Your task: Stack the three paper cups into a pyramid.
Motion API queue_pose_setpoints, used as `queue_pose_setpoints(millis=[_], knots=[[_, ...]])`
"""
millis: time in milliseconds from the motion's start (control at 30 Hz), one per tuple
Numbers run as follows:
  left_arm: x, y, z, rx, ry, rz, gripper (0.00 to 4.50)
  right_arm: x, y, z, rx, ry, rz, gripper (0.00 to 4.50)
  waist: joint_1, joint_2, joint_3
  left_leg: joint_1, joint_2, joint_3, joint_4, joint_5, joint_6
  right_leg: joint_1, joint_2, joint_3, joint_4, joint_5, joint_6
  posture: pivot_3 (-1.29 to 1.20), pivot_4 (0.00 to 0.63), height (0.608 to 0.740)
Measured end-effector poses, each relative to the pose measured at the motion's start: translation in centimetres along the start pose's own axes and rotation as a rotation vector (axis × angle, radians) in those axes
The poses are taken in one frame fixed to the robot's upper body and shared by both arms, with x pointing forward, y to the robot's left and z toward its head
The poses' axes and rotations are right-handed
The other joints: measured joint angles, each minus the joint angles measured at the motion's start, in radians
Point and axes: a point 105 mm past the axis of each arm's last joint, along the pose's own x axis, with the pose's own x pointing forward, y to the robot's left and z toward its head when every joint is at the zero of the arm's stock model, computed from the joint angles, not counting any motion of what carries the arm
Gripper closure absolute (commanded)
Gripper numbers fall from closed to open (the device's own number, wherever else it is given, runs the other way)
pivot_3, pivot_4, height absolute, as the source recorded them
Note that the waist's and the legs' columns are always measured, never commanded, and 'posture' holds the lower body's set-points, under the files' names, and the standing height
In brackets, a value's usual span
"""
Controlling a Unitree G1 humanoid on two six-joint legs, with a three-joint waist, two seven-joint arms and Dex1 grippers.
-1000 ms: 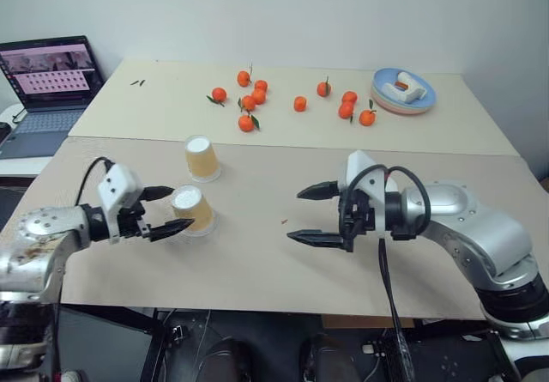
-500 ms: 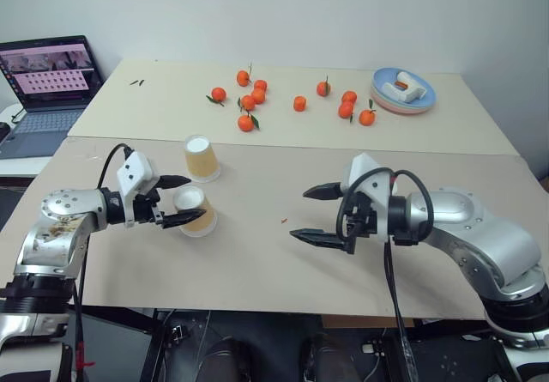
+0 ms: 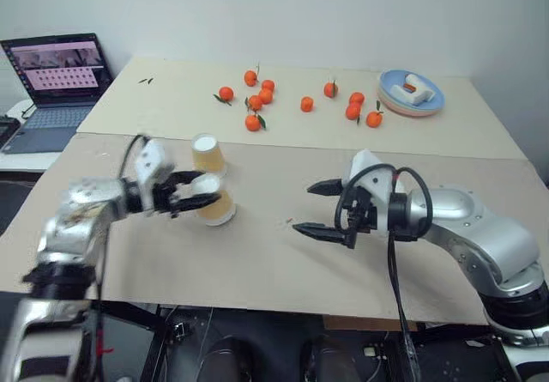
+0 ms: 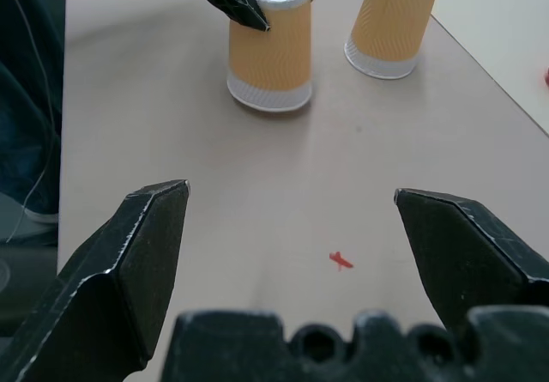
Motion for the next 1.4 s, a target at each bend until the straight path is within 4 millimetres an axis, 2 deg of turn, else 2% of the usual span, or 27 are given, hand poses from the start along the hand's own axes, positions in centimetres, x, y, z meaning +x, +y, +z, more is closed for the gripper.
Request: queue_pose_setpoints(millis=[67, 167, 267, 367, 533, 567, 600, 667, 733, 867, 967, 1033, 1167, 1233, 1300, 1333, 1400], knots=[[2.0, -0.8, 1.6, 0.036, -0.047, -0.071, 2.1, 0.0, -0.3, 0.1, -0.013, -0.002, -0.014, 0.0, -0.003, 0.0, 0.0, 0.0, -0.001, 0.0, 0.0, 0.0, 0.001, 0.0, 0.0, 0.001, 0.0, 0.0, 0.0, 0.0, 0.15, 0.686], [4.9, -1.8, 2.4, 0.07, -0.06, -0.159, 2.1, -0.1, -0.7, -0.3, -0.004, 0.011, -0.035, 0.0, -0.008, 0.0, 0.0, 0.0, 0.0, 0.0, 0.0, 0.0, 0.001, 0.0, 0.001, 0.001, 0.0, 0.0, 0.0, 0.0, 0.15, 0.686], [7.8, -3.2, 1.4, 0.085, -0.027, -0.257, 2.1, -0.1, -0.8, -0.3, -0.007, 0.013, -0.045, 0.0, -0.015, 0.0, 0.0, 0.0, 0.0, 0.001, 0.0, 0.0, 0.001, 0.0, 0.002, 0.001, 0.0, 0.0, 0.0, 0.0, 0.15, 0.686], [8.7, -3.6, -0.5, 0.101, 0.032, -0.29, 2.1, -0.2, -0.9, -0.3, -0.007, 0.012, -0.054, 0.0, -0.029, 0.0, 0.0, 0.0, 0.001, 0.001, 0.0, 0.0, 0.0, -0.001, 0.003, 0.002, 0.0, 0.0, 0.0, 0.0, 0.15, 0.686], [9.1, -3.4, -0.8, 0.135, 0.044, -0.304, 2.1, -0.4, -1.0, 0.0, -0.017, 0.004, -0.076, 0.0, -0.024, 0.0, 0.0, 0.0, 0.001, 0.001, 0.0, 0.0, 0.001, -0.001, 0.002, 0.002, 0.0, 0.0, 0.0, 0.0, 0.15, 0.686], [9.2, -3.5, -0.9, 0.143, 0.041, -0.306, 1.13, -0.5, -1.1, 0.1, -0.02, 0.0, -0.083, 0.0, -0.022, 0.0, 0.0, 0.0, 0.001, 0.001, 0.0, 0.0, 0.001, -0.001, 0.002, 0.002, 0.0, 0.0, 0.0, 0.0, 0.15, 0.686], [9.3, -3.5, -0.9, 0.153, 0.04, -0.306, 0.96, -0.6, -1.1, 0.2, -0.022, -0.002, -0.087, 0.0, -0.021, 0.0, 0.0, 0.0, 0.001, 0.001, 0.0, 0.0, 0.001, -0.001, 0.002, 0.002, 0.0, 0.0, 0.0, 0.0, 0.15, 0.686], [9.2, -3.3, -1.3, 0.147, 0.054, -0.297, 0.15, -0.6, -1.1, 0.2, -0.024, -0.003, -0.087, 0.0, -0.02, 0.0, 0.0, 0.0, 0.001, 0.0, 0.0, 0.0, 0.001, -0.001, 0.002, 0.002, 0.0, 0.0, 0.0, 0.0, 0.15, 0.686], [9.1, -3.2, -1.1, 0.147, 0.045, -0.289, 0.07, -0.6, -1.1, 0.2, -0.024, -0.002, -0.087, 0.0, -0.02, 0.0, 0.0, 0.0, 0.001, 0.0, 0.0, 0.0, 0.001, -0.001, 0.002, 0.002, 0.0, 0.0, 0.0, 0.0, 0.15, 0.686], [8.4, -2.9, 1.2, 0.156, -0.019, -0.265, 0.07, -0.5, -1.2, 0.1, -0.016, -0.001, -0.084, 0.0, -0.02, 0.0, 0.0, 0.0, 0.001, 0.0, 0.0, 0.0, 0.001, -0.001, 0.002, 0.002, 0.0, 0.0, 0.0, 0.0, 0.15, 0.686], [6.5, -2.6, 3.8, 0.16, -0.061, -0.241, 0.07, -0.4, -1.3, -0.1, -0.004, -0.005, -0.075, 0.0, -0.025, 0.0, 0.0, 0.0, 0.002, 0.0, 0.0, 0.0, 0.001, -0.001, 0.002, 0.003, 0.0, 0.0, 0.0, 0.0, 0.15, 0.686], [4.3, -2.4, 5.7, 0.161, -0.074, -0.212, 0.07, -0.2, -1.5, -0.2, -0.001, -0.006, -0.068, 0.0, -0.031, 0.0, 0.0, 0.001, 0.002, 0.0, 0.0, 0.0, 0.001, -0.001, 0.002, 0.003, 0.0, 0.0, 0.0, 0.0, 0.15, 0.686], [1.2, -1.5, 8.6, 0.104, -0.162, -0.07, 0.07, 0.1, -1.7, -0.5, -0.004, -0.003, -0.061, 0.0, -0.03, 0.0, 0.0, 0.002, 0.001, 0.0, -0.001, 0.0, 0.001, 0.0, 0.002, 0.003, 0.0, 0.0, 0.0, 0.0, 0.15, 0.686], [0.9, -0.1, 8.5, 0.028, -0.208, 0.105, 0.07, 0.2, -1.7, -0.7, -0.003, 0.001, -0.055, 0.0, -0.02, 0.0, 0.0, 0.003, 0.0, -0.001, 0.0, 0.0, 0.001, 0.002, 0.001, 0.003, 0.0, 0.0, 0.001, 0.0, 0.15, 0.686], [0.9, 2.8, 6.3, -0.045, -0.188, 0.451, 0.07, 0.4, -1.7, -0.8, -0.006, 0.001, -0.046, 0.0, -0.012, 0.0, 0.0, 0.005, -0.001, -0.002, 0.0, 0.0, 0.001, 0.004, 0.0, 0.003, 0.0, 0.0, 0.001, 0.0, 0.15, 0.686], [0.7, 3.4, 5.2, -0.07, -0.172, 0.555, 0.07, 0.4, -1.7, -0.8, -0.008, -0.002, -0.044, 0.0, -0.011, 0.0, 0.0, 0.004, -0.001, -0.002, 0.0, 0.0, 0.001, 0.005, 0.0, 0.003, 0.0, 0.001, 0.001, 0.0, 0.15, 0.686], [0.3, 4.1, 1.6, -0.135, -0.111, 0.82, 0.07, 0.5, -1.7, -0.8, -0.007, -0.005, -0.036, 0.0, -0.012, -0.001, 0.0, 0.004, -0.001, -0.001, -0.001, 0.0, 0.001, 0.004, 0.0, 0.003, -0.001, 0.001, 0.002, 0.0, 0.15, 0.686]])
